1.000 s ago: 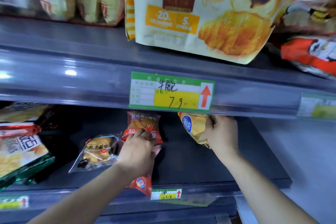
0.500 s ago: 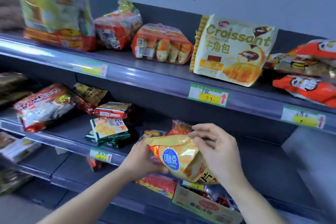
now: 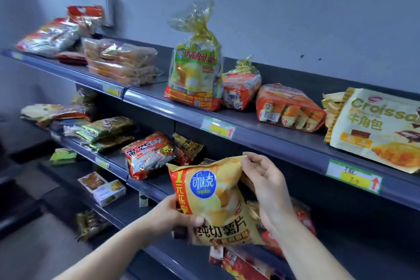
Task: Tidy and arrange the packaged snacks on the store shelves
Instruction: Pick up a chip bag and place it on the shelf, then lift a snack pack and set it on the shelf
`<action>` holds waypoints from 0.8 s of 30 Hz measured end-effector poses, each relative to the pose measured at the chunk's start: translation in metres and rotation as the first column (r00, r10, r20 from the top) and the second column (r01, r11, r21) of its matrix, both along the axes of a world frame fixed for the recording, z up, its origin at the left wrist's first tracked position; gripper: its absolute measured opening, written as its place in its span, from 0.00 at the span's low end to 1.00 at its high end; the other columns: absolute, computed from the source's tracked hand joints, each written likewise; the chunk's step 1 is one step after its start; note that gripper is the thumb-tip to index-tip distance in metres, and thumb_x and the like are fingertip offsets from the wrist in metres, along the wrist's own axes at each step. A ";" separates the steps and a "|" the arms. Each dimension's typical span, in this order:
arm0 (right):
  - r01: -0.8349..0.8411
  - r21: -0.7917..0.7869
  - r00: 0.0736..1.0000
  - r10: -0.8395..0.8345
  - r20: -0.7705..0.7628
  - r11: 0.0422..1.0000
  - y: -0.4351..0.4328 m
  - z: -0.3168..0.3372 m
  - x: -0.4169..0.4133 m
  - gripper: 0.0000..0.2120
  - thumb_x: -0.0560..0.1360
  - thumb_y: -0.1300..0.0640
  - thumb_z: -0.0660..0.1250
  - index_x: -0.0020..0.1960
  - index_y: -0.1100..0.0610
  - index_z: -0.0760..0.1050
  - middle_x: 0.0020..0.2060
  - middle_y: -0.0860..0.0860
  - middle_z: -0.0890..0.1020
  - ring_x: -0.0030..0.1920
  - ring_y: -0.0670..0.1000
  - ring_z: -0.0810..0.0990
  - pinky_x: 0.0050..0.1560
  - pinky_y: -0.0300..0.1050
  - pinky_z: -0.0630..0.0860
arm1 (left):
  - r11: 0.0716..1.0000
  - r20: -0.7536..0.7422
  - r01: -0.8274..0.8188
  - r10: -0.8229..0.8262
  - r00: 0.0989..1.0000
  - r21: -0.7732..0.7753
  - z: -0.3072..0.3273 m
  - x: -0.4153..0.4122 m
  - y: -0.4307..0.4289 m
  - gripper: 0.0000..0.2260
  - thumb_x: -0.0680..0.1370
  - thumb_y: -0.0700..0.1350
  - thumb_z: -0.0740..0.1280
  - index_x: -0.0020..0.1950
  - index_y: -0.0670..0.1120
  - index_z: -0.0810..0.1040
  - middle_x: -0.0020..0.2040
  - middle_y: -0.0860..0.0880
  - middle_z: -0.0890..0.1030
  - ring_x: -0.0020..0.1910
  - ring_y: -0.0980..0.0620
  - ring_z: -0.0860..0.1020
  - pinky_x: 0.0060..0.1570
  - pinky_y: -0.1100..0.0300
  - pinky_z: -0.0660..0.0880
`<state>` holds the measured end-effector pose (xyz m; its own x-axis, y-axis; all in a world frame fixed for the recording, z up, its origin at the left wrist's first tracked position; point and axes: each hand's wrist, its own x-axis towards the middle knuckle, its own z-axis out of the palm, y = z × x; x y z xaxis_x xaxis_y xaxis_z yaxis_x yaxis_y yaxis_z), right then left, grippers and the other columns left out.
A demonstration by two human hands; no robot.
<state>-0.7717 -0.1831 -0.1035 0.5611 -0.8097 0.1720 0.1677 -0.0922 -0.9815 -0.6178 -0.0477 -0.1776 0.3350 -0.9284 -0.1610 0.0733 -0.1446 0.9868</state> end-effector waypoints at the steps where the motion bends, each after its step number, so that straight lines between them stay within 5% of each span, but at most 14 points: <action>1: -0.022 -0.011 0.999 0.022 -0.025 1.000 0.003 -0.002 0.013 0.08 0.74 0.55 0.70 0.53 0.53 0.79 0.46 0.51 0.85 0.52 0.51 0.82 0.54 0.47 0.78 | 0.999 -0.004 -0.027 0.027 1.000 -0.017 0.005 0.012 0.007 0.37 0.54 0.50 0.83 0.60 0.43 0.76 0.53 0.45 0.84 0.53 0.45 0.82 0.57 0.47 0.77; 5: -0.168 -0.058 0.982 0.162 -0.095 0.984 0.020 -0.004 0.058 0.16 0.69 0.49 0.72 0.55 0.50 0.79 0.49 0.46 0.84 0.52 0.46 0.82 0.55 0.48 0.78 | 0.987 -0.031 -0.141 0.139 0.990 -0.081 0.024 0.063 0.026 0.43 0.48 0.59 0.82 0.58 0.45 0.75 0.51 0.46 0.85 0.49 0.47 0.84 0.47 0.56 0.78; 7: -0.249 -0.079 0.963 0.238 -0.128 0.965 0.026 -0.005 0.080 0.21 0.66 0.47 0.74 0.58 0.47 0.77 0.52 0.44 0.83 0.54 0.44 0.81 0.56 0.45 0.78 | 0.971 -0.032 -0.216 0.214 0.976 -0.103 0.030 0.090 0.034 0.46 0.46 0.63 0.82 0.58 0.44 0.76 0.50 0.45 0.85 0.49 0.45 0.84 0.51 0.49 0.79; 10: -0.377 -0.074 0.914 0.357 -0.193 0.923 0.033 -0.006 0.116 0.32 0.62 0.45 0.78 0.63 0.42 0.72 0.57 0.43 0.81 0.58 0.44 0.79 0.58 0.46 0.78 | 0.931 -0.104 -0.337 0.325 0.940 -0.143 0.038 0.124 0.047 0.44 0.52 0.65 0.80 0.60 0.42 0.75 0.51 0.40 0.84 0.51 0.38 0.82 0.57 0.40 0.76; 12: -0.437 -0.088 0.884 0.409 -0.225 0.895 0.041 -0.006 0.142 0.35 0.60 0.46 0.79 0.65 0.40 0.70 0.60 0.44 0.79 0.61 0.46 0.77 0.60 0.49 0.77 | 0.900 -0.167 -0.404 0.378 0.911 -0.163 0.043 0.145 0.058 0.33 0.63 0.61 0.75 0.58 0.41 0.75 0.48 0.38 0.84 0.45 0.39 0.84 0.47 0.45 0.81; 15: -0.456 -0.134 0.877 0.419 -0.234 0.880 0.057 -0.007 0.185 0.31 0.66 0.54 0.78 0.63 0.40 0.69 0.59 0.46 0.78 0.61 0.46 0.77 0.60 0.47 0.77 | 0.876 -0.161 -0.451 0.427 0.890 -0.171 0.049 0.177 0.079 0.24 0.69 0.57 0.66 0.58 0.42 0.77 0.47 0.40 0.85 0.42 0.43 0.85 0.39 0.52 0.82; 19: -0.443 -0.148 0.887 0.408 -0.216 0.884 0.080 -0.014 0.243 0.29 0.66 0.56 0.77 0.61 0.39 0.70 0.57 0.48 0.79 0.59 0.48 0.78 0.59 0.51 0.78 | 0.849 -0.166 -0.497 0.471 0.866 -0.181 0.044 0.222 0.114 0.25 0.70 0.59 0.65 0.61 0.44 0.75 0.49 0.42 0.85 0.48 0.43 0.84 0.48 0.49 0.80; 24: -0.537 -0.090 0.829 0.505 -0.240 0.839 0.102 -0.024 0.307 0.27 0.68 0.66 0.74 0.62 0.47 0.72 0.54 0.48 0.78 0.52 0.42 0.80 0.51 0.43 0.80 | 0.746 -0.176 -0.632 0.607 0.775 -0.209 0.036 0.282 0.154 0.29 0.67 0.62 0.73 0.62 0.47 0.76 0.52 0.45 0.85 0.51 0.43 0.83 0.53 0.46 0.78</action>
